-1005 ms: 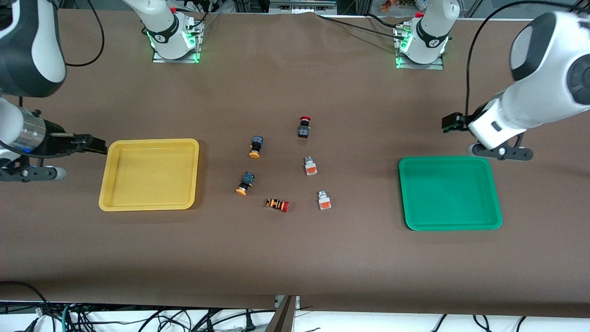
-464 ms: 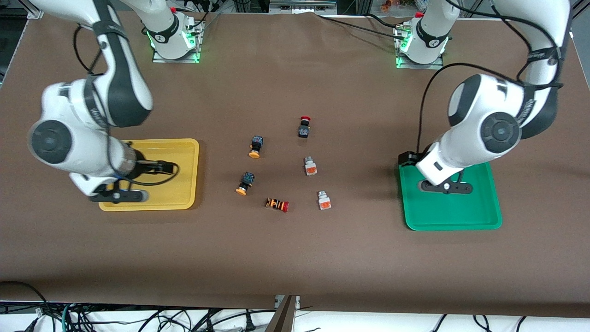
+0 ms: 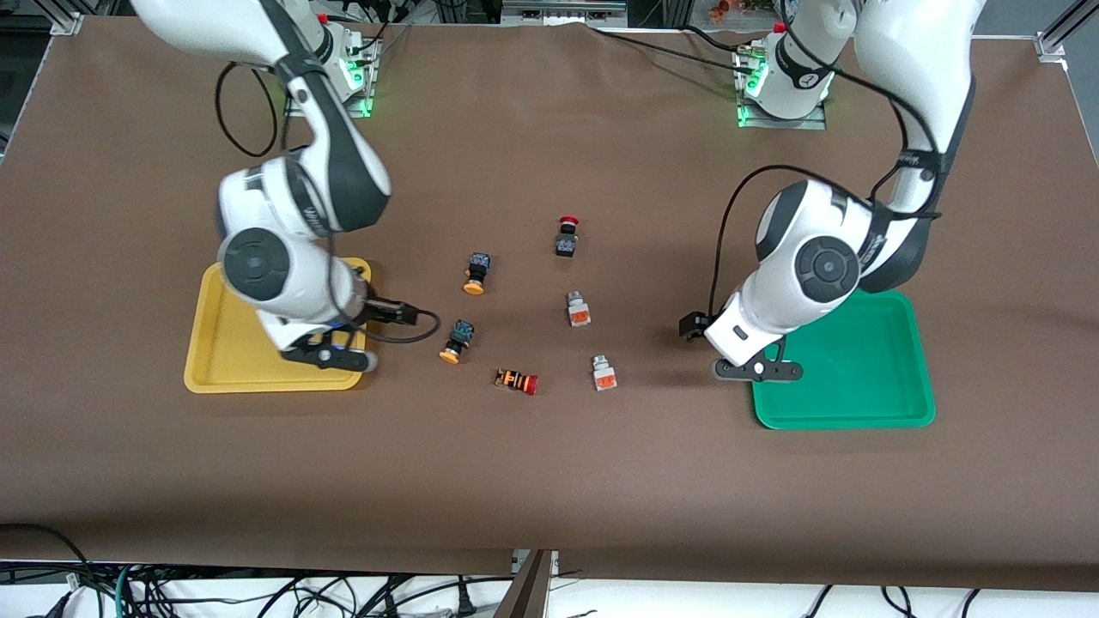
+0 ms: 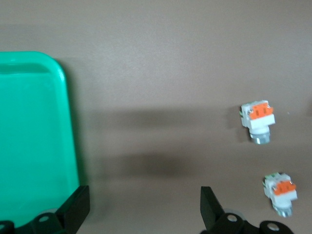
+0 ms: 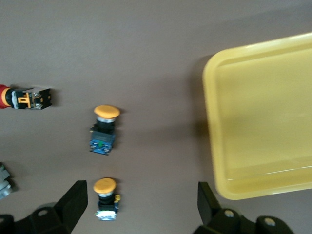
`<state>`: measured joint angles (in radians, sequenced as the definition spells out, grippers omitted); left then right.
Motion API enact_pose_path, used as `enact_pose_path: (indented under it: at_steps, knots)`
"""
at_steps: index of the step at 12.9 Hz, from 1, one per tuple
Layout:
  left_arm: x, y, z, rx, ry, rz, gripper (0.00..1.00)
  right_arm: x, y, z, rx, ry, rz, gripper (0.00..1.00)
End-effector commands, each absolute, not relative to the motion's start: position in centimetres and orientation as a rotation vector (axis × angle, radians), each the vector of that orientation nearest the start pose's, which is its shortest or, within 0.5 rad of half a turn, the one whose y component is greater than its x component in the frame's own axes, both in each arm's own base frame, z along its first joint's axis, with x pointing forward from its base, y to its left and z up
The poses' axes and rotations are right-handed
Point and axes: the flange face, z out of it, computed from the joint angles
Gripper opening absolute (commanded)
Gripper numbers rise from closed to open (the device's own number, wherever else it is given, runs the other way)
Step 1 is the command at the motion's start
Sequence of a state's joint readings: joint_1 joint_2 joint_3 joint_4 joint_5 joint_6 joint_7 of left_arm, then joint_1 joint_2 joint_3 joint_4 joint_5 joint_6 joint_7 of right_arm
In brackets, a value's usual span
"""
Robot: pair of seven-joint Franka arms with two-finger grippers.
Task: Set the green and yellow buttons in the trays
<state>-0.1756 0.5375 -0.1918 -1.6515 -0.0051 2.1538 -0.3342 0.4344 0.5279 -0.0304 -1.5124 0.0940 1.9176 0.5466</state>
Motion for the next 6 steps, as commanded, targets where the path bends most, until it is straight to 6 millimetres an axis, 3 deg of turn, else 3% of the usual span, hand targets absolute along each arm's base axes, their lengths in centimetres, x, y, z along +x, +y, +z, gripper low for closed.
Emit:
enact_pose_path:
  at_steps: [1, 3, 6]
  knots:
    - [65.2, -23.5, 28.9, -3.246, -0.003, 0.040, 1.00, 60.9, 31.1, 31.3, -3.107, 0.364, 0.244, 1.00]
    - [65.2, -23.8, 28.6, -3.248, 0.001, 0.041, 1.00, 59.3, 33.6, 29.0, -3.104, 0.359, 0.284, 1.00]
    - [65.2, -23.7, 28.3, -3.246, 0.001, 0.045, 1.00, 56.7, 34.9, 25.5, -3.103, 0.373, 0.280, 1.00]
